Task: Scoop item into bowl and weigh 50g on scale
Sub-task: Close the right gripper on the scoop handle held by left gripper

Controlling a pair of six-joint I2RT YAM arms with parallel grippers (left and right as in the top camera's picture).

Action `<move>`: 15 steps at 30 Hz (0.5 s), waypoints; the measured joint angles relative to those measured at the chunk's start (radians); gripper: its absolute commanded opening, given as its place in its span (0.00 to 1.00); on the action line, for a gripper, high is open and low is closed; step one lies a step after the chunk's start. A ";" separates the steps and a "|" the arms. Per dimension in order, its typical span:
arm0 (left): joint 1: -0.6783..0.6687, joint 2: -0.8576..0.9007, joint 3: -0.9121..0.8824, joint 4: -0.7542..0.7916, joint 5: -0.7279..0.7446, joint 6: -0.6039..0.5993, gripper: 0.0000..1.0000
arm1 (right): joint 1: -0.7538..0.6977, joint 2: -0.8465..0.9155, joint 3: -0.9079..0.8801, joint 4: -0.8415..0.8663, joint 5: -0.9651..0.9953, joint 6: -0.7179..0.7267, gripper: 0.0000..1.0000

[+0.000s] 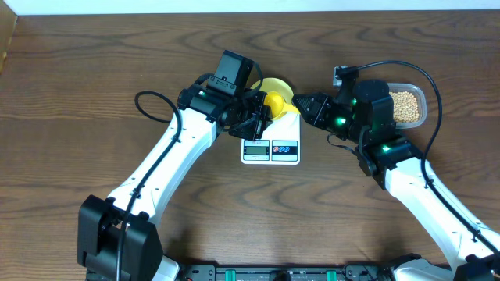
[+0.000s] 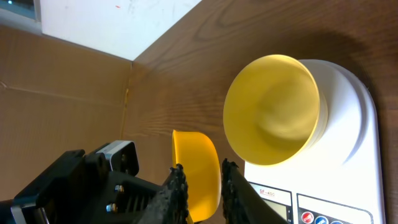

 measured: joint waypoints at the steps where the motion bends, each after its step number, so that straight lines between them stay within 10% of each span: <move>1: 0.000 0.000 0.000 0.001 0.000 -0.003 0.07 | 0.000 0.000 0.000 0.000 0.000 0.001 0.27; 15: 0.000 0.000 0.000 0.023 -0.019 -0.026 0.08 | 0.000 0.000 0.000 0.000 0.001 0.003 0.14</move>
